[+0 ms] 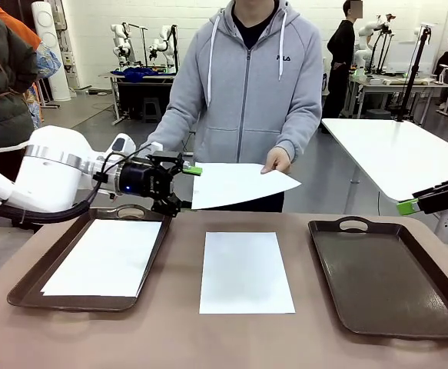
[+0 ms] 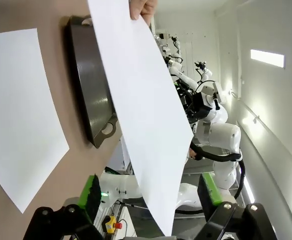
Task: Sort the A4 documents.
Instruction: Receive the A4 Paper.
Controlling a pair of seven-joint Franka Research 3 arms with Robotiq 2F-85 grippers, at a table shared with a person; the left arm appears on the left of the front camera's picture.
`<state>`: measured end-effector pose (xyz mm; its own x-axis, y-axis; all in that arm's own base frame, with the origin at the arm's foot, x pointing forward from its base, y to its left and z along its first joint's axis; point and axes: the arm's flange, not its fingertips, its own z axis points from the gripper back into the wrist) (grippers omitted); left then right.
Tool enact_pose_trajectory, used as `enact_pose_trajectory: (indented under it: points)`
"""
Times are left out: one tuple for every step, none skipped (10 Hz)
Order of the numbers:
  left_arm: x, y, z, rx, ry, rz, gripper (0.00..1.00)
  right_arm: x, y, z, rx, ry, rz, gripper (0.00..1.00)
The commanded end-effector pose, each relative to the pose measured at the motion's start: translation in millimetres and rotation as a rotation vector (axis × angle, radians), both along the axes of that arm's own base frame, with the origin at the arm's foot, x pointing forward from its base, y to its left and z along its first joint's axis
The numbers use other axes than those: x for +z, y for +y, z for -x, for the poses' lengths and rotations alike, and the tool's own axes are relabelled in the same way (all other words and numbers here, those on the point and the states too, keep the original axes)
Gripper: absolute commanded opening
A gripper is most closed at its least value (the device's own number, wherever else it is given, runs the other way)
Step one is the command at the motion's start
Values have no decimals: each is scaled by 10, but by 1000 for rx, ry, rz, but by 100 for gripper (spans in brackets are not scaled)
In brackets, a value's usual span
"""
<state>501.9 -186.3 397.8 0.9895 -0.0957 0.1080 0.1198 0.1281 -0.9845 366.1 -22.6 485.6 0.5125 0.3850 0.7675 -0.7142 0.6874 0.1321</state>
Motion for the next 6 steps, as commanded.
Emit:
enact_pose_trajectory:
  points:
    - [-55,-173,-162,22,62,12,100,-38,0,-35,15,-14,-26,100]
    - [-91,-194,-209,52,69,24,100,-38,0,-35,15,-14,-26,100]
    - [-106,-194,-228,77,72,35,100,-38,0,-35,15,-14,-26,100]
    - [-108,-177,-237,110,69,38,100,-38,0,-35,15,-14,-26,100]
    - [-124,-115,-259,149,74,35,100,-38,0,-35,15,-14,-26,100]
    - [-138,-95,-262,155,78,32,100,-38,0,-35,15,-14,-26,100]
